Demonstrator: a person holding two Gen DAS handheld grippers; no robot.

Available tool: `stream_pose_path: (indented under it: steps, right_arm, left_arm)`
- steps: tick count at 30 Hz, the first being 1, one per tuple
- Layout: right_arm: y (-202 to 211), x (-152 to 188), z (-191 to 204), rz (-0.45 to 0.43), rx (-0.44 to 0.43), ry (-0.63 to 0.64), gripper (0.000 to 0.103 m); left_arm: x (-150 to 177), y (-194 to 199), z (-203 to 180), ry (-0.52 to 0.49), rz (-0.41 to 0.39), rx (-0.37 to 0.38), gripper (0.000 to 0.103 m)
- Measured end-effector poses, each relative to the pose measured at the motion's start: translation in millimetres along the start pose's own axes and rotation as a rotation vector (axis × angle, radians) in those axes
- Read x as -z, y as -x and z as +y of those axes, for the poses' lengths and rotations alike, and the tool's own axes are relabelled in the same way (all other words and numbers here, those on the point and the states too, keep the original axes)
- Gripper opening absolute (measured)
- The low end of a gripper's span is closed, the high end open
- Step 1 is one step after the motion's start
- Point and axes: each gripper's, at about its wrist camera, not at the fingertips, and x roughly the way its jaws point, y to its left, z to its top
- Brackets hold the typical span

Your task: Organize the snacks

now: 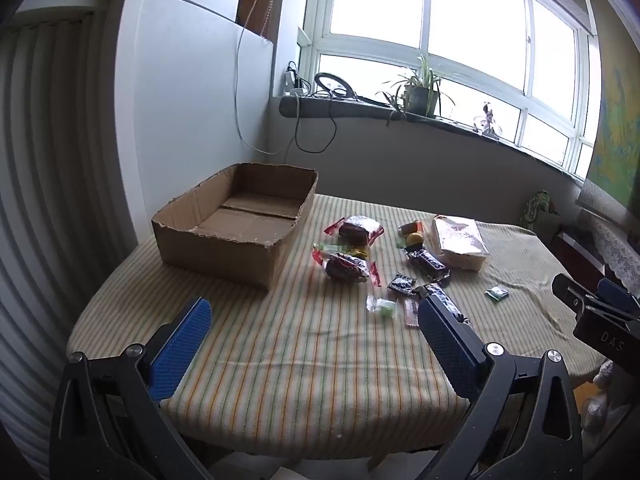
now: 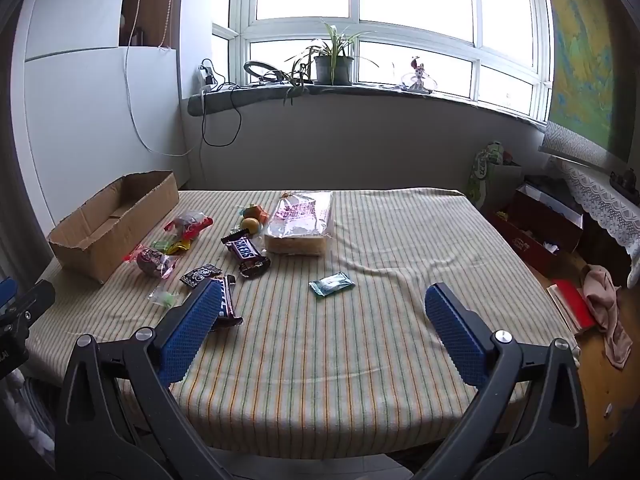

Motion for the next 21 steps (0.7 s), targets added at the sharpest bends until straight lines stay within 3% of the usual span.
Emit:
stream_pose_path:
  steps: [21]
  right_arm:
    - [2.4,-1.3,3.2,-0.003,-0.008,0.007,0.103]
  left_arm:
    - [1.6,2.3,0.5,0.001,-0.009,-0.011,0.102]
